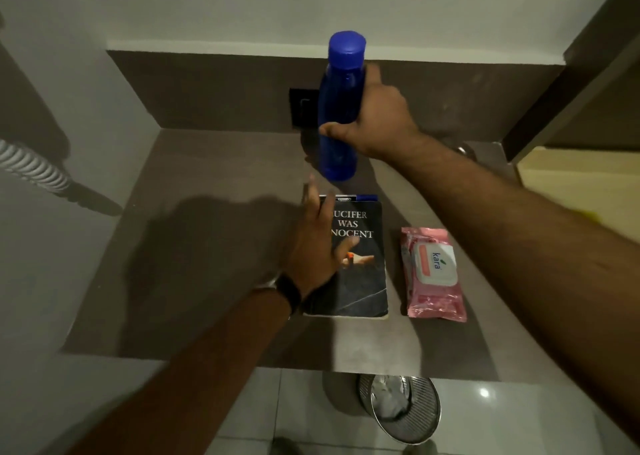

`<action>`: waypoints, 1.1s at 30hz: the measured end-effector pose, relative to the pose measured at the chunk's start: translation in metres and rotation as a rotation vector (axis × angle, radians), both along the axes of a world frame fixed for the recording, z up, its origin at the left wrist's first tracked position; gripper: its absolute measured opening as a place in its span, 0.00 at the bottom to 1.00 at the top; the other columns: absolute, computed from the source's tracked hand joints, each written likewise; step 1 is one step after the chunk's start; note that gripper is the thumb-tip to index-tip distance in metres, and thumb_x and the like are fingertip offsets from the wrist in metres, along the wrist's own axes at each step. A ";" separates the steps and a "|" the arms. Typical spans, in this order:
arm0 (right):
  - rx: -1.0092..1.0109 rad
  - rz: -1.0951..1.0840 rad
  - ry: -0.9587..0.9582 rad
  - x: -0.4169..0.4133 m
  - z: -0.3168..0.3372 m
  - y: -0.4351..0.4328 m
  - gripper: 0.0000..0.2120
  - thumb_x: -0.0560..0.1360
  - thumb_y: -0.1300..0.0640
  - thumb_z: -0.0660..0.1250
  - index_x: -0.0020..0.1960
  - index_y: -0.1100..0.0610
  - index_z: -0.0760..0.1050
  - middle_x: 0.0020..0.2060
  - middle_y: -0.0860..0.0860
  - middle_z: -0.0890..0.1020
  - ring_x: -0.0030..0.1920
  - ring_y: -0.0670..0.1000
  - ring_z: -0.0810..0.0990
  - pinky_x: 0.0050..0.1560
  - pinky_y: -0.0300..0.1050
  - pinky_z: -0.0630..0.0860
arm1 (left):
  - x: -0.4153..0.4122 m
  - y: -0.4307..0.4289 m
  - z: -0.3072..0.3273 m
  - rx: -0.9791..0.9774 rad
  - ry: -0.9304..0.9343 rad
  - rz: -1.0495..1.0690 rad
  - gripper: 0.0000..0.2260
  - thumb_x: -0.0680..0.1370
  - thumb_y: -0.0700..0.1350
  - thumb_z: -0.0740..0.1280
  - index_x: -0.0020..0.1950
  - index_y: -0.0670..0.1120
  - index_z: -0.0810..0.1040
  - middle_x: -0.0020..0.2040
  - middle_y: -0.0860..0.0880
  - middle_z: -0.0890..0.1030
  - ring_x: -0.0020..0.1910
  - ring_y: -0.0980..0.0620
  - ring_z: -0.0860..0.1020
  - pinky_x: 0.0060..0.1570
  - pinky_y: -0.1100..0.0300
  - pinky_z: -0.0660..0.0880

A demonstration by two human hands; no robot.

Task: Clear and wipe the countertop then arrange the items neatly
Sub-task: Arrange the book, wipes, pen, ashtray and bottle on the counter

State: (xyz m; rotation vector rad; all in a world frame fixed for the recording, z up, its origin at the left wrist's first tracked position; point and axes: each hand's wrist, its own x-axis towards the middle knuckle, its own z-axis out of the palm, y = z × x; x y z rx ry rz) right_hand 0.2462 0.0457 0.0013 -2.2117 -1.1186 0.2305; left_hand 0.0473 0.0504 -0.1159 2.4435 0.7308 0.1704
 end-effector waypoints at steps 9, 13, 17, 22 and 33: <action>-0.018 0.035 -0.025 0.004 0.001 -0.001 0.46 0.69 0.43 0.81 0.77 0.57 0.62 0.69 0.54 0.79 0.68 0.57 0.80 0.66 0.52 0.78 | 0.016 0.010 -0.013 0.277 0.142 -0.215 0.38 0.80 0.66 0.62 0.83 0.45 0.61 0.83 0.43 0.62 0.83 0.45 0.60 0.81 0.44 0.61; -0.031 0.068 -0.010 0.005 0.002 -0.004 0.46 0.69 0.43 0.81 0.77 0.56 0.61 0.69 0.54 0.79 0.68 0.57 0.80 0.65 0.52 0.77 | 0.013 0.008 -0.012 0.257 0.147 -0.226 0.38 0.81 0.65 0.63 0.85 0.45 0.58 0.85 0.45 0.58 0.84 0.47 0.56 0.83 0.46 0.58; -0.030 0.072 0.007 0.005 0.004 -0.004 0.46 0.68 0.43 0.81 0.77 0.56 0.61 0.70 0.54 0.78 0.69 0.57 0.79 0.66 0.52 0.77 | 0.008 0.007 -0.018 0.249 0.112 -0.253 0.38 0.83 0.63 0.62 0.85 0.43 0.55 0.86 0.44 0.55 0.86 0.46 0.52 0.84 0.45 0.53; -0.014 0.084 0.037 0.004 0.003 -0.004 0.48 0.68 0.44 0.82 0.78 0.56 0.60 0.70 0.54 0.78 0.69 0.57 0.79 0.67 0.53 0.77 | 0.007 0.006 -0.018 0.261 0.122 -0.255 0.37 0.83 0.63 0.60 0.85 0.44 0.55 0.86 0.45 0.55 0.86 0.47 0.52 0.85 0.46 0.52; -0.004 -0.064 0.192 0.003 -0.036 -0.071 0.50 0.68 0.41 0.81 0.81 0.49 0.57 0.73 0.52 0.75 0.68 0.50 0.77 0.64 0.51 0.79 | -0.003 0.005 -0.011 0.186 0.101 -0.143 0.33 0.86 0.60 0.55 0.86 0.45 0.51 0.87 0.46 0.50 0.86 0.47 0.48 0.85 0.48 0.47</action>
